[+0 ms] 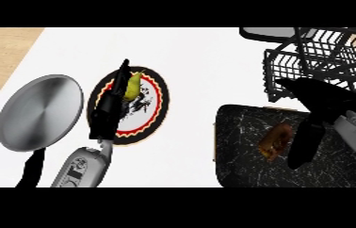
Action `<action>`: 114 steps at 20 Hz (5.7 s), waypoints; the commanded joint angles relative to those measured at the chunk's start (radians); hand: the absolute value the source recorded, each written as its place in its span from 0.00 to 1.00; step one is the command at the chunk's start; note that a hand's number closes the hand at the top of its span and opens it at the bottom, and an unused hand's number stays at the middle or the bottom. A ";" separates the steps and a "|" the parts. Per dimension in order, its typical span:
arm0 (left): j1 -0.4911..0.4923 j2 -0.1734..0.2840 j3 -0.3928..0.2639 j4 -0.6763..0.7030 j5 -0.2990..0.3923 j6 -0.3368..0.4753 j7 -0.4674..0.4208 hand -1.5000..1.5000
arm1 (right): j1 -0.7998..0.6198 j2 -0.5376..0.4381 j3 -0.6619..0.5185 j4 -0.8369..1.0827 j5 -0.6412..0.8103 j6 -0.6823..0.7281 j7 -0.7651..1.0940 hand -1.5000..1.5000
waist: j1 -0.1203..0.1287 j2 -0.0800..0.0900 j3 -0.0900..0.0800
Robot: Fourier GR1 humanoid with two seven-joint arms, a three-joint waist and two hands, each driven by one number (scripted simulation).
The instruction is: Pick the sweet potato from the tray and place it in the tiered basket
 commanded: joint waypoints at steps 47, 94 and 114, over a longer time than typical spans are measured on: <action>0.120 0.038 0.092 -0.082 0.024 -0.050 -0.027 0.50 | -0.245 0.268 0.389 0.315 -0.013 0.045 0.133 0.00 | -0.088 -0.012 0.008; 0.093 -0.017 0.134 -0.039 -0.041 -0.062 -0.016 0.50 | 0.088 0.461 0.296 0.495 0.595 -0.040 -0.095 1.00 | -0.090 -0.010 0.009; 0.148 -0.039 0.140 -0.022 -0.048 -0.070 -0.080 0.50 | 0.033 0.380 0.000 0.161 0.914 -0.025 0.060 1.00 | -0.119 -0.022 0.007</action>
